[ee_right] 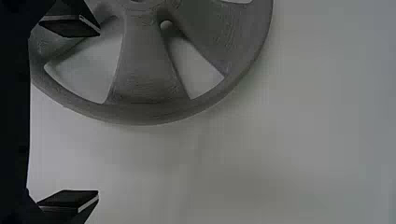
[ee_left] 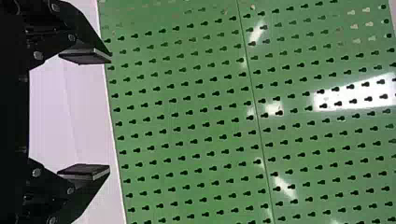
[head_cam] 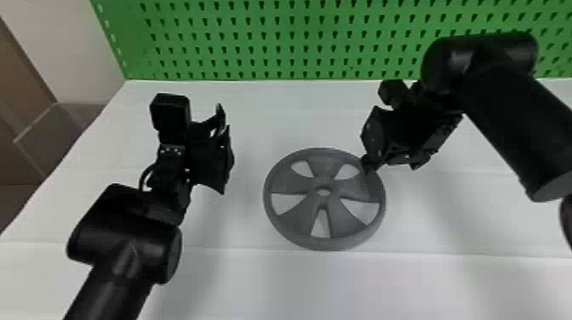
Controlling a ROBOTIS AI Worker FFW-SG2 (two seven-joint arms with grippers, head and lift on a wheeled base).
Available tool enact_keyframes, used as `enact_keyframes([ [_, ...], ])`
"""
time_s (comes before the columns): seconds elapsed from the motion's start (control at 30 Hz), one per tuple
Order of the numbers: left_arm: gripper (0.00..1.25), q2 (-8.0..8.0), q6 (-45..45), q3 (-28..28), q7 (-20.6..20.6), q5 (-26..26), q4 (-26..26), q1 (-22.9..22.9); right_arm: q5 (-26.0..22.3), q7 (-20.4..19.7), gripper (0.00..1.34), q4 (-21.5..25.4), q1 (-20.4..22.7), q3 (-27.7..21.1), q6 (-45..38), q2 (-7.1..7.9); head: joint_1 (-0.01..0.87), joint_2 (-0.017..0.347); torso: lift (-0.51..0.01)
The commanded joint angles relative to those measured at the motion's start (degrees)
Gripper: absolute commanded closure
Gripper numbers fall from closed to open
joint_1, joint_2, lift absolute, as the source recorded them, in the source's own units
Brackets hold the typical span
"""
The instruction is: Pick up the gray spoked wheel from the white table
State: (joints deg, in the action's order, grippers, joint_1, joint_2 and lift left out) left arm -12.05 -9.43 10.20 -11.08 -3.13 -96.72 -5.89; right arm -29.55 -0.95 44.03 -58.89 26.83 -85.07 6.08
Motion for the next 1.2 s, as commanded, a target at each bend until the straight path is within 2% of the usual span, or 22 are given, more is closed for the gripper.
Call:
enact_keyframes([
  [0.0, 0.42, -0.08, -0.06, 0.17, 0.0, 0.05, -0.05, -0.17, -0.42, -0.01, 0.08, -1.05, 0.0, 1.21, 0.87, -1.07, 0.779, 0.101, -0.089],
  [0.1, 0.42, -0.17, -0.15, 0.34, -0.08, 0.05, -0.05, -0.26, -1.65, -0.01, 0.08, -1.75, -0.18, 1.74, 1.05, -1.43, 0.779, 0.1, -0.089],
  [0.43, 0.42, -0.61, -0.33, 0.69, -0.26, -0.3, 0.04, -0.61, -5.87, 0.08, 0.08, -3.86, -1.76, 5.95, 1.22, -1.16, 0.779, 0.101, -0.089],
  [0.87, 0.42, -1.05, -0.33, 1.05, -0.7, -1.0, 0.04, -0.61, -6.13, 0.34, 0.08, -3.95, -1.85, 6.83, 1.75, -0.9, 0.779, 0.101, -0.089],
  [1.07, 0.42, -1.22, -0.33, 1.22, -0.7, -1.0, 0.04, -0.61, -5.87, 0.6, 0.08, -4.04, -1.93, 9.03, 2.98, -0.72, 0.779, 0.101, -0.089],
  [1.17, 0.42, -1.31, -0.33, 1.22, -0.79, -1.0, -0.05, -0.61, -6.66, 0.87, 0.08, -4.04, -2.11, 11.75, 5.09, -0.46, 0.779, 0.101, -0.089],
])
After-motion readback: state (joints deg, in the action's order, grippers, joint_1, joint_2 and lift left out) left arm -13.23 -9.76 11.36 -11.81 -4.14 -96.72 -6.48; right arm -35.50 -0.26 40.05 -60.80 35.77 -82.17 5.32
